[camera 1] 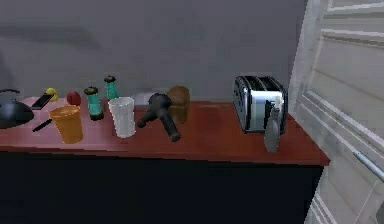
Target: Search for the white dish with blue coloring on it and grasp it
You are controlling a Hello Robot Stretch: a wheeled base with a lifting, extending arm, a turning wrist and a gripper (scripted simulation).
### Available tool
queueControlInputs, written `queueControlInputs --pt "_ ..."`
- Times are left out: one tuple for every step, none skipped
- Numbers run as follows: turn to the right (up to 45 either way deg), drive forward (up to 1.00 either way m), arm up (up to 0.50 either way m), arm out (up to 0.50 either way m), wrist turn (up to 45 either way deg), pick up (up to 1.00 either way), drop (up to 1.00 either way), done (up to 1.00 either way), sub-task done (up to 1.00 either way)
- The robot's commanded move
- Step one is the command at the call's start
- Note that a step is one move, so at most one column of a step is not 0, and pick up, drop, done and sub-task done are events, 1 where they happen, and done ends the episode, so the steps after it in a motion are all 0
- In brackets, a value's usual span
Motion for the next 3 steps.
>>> queueControlInputs --pt "3.0 0.0 0.0 0.0 0.0 0.0 0.0 0.0 0.0" --pt "0.0 0.25 0.0 0.0 0.0 0.0 0.0 0.0 0.0" --pt "-45.0 0.0 0.0 0.0 0.0 0.0 0.0 0.0 0.0"
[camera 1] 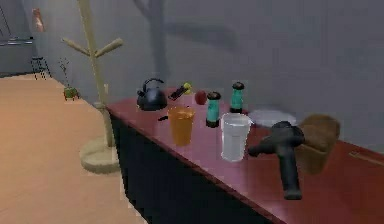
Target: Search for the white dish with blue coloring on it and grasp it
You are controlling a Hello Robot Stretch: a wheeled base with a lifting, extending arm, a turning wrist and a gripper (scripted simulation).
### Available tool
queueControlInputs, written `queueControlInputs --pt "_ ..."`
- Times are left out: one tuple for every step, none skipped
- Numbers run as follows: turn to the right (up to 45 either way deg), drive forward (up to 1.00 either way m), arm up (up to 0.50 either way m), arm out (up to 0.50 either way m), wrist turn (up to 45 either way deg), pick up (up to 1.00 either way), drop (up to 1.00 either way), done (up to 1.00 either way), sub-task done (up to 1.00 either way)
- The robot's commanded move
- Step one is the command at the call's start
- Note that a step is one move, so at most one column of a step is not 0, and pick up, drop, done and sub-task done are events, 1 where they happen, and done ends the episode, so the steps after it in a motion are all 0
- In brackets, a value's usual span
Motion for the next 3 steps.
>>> queueControlInputs --pt "-45.0 0.0 0.0 0.0 0.0 0.0 0.0 0.0 0.0" --pt "-21.0 0.0 0.0 0.0 0.0 0.0 0.0 0.0 0.0" --pt "45.0 0.0 0.0 0.0 0.0 0.0 0.0 0.0 0.0"
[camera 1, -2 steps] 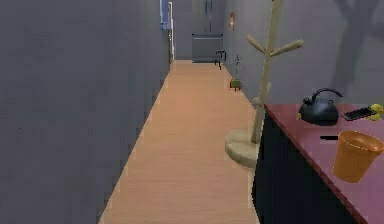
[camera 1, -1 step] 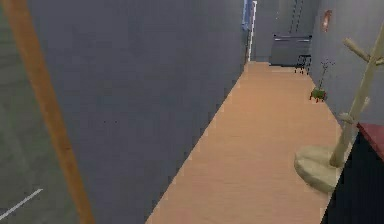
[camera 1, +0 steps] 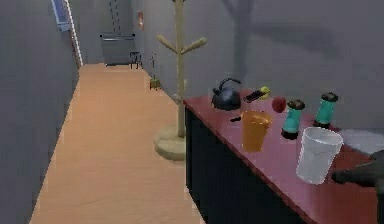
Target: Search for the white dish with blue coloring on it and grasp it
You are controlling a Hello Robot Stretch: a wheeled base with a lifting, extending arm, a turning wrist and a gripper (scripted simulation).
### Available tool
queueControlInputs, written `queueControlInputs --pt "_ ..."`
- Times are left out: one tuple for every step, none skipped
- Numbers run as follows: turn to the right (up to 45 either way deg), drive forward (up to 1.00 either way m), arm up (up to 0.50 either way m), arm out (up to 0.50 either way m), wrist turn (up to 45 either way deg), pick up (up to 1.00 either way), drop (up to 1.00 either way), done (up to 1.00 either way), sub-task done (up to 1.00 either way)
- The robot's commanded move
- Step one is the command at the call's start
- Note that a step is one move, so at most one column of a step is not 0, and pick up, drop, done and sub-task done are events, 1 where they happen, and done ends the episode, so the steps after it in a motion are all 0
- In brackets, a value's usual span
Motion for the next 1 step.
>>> queueControlInputs --pt "45.0 0.0 0.0 0.0 0.0 0.0 0.0 0.0 0.0"
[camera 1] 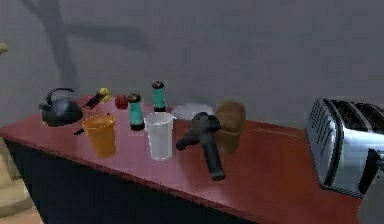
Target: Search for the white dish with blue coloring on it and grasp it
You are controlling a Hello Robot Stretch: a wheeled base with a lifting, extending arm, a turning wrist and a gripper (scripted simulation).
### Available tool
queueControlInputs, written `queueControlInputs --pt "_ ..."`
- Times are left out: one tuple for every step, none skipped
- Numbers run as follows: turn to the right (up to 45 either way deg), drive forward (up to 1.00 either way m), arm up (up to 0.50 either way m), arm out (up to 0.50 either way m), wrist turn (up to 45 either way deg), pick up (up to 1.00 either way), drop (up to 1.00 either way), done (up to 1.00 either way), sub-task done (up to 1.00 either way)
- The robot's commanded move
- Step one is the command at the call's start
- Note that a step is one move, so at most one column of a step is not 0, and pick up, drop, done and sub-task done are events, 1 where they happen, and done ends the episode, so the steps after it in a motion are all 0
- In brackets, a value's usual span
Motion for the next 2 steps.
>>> queueControlInputs --pt "33.0 0.0 0.0 0.0 0.0 0.0 0.0 0.0 0.0" --pt "0.0 0.25 0.0 0.0 0.0 0.0 0.0 0.0 0.0"
